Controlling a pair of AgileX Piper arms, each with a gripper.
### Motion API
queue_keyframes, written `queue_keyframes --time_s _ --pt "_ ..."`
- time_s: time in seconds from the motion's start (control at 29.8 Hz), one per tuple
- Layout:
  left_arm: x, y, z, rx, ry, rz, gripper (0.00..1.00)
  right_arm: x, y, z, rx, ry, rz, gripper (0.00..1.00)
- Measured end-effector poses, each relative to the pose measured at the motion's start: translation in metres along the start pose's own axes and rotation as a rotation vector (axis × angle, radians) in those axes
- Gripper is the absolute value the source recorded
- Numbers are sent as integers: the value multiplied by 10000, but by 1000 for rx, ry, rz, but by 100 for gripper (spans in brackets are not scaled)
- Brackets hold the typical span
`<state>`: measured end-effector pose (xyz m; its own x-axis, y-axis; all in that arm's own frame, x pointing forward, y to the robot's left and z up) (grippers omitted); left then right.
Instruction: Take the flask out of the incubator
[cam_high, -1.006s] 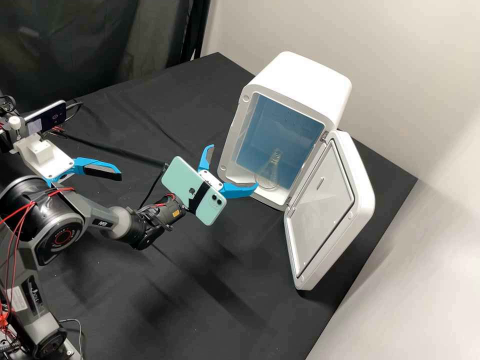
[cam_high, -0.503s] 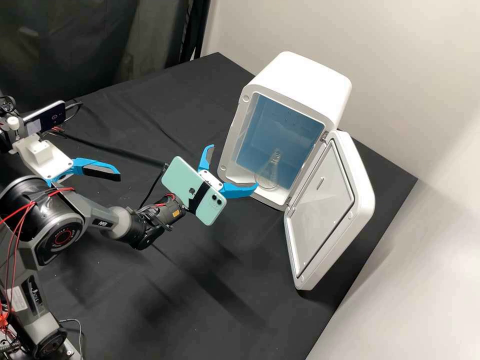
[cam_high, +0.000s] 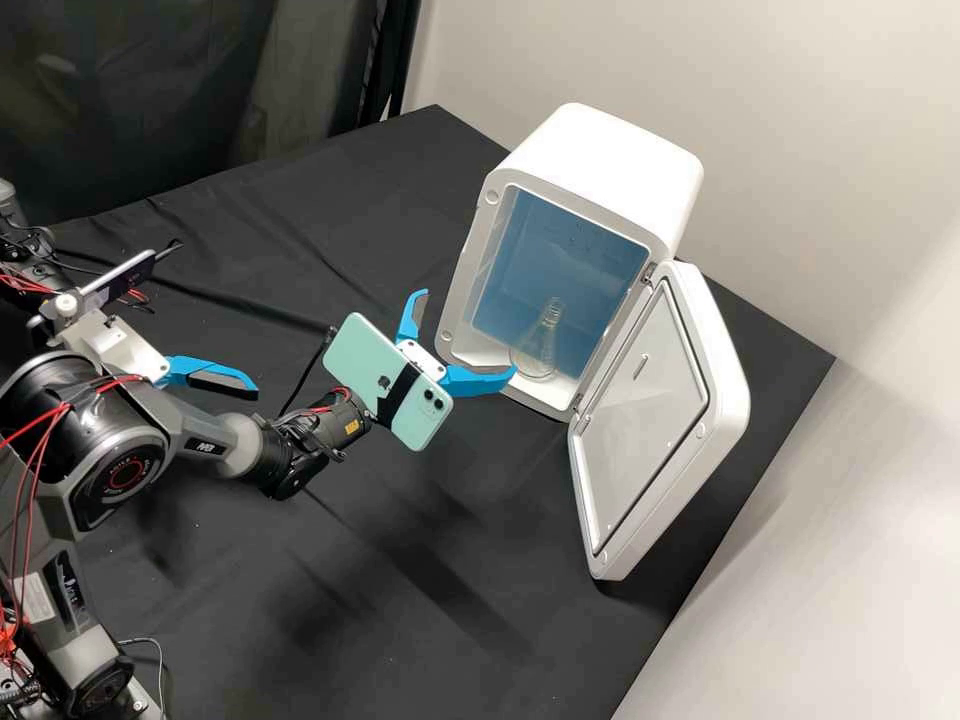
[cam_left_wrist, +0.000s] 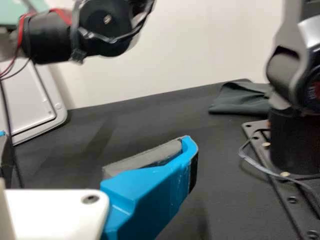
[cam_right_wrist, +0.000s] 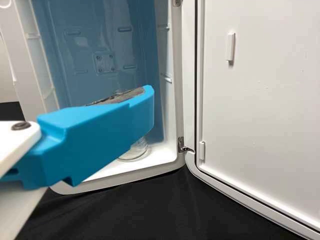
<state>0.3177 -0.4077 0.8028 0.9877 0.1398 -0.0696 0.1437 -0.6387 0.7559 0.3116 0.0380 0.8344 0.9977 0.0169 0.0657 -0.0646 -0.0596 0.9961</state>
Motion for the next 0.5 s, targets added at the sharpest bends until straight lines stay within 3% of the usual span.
queue_keyframes --time_s 0.27,0.5 --pt "53 -63 -295 -31 72 -23 100 0 0 0 0 0 0 100" --pt "78 -156 -551 -77 138 -49 100 0 0 0 0 0 0 100"
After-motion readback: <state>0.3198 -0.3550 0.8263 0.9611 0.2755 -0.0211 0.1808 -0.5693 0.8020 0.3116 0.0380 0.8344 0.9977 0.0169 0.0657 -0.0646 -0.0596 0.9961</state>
